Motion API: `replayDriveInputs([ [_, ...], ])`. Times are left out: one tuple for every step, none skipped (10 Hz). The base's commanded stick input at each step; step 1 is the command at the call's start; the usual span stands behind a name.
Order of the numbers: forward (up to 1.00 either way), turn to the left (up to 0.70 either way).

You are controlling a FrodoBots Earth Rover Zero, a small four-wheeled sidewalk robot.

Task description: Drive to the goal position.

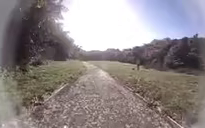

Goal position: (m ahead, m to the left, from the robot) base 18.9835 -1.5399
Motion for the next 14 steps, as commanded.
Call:
replayDriveInputs([
  [1.0,0.01],
  [1.0,0.01],
  [1.0,0.01],
  [1.0,0.01],
  [1.0,0.01],
  [1.0,0.01],
  [1.0,0.01],
  [1.0,0.01],
  [1.0,0.01],
  [1.0,0.01],
  [1.0,0.01],
  [1.0,0.01],
  [1.0,0.01],
  [1.0,0.01],
])
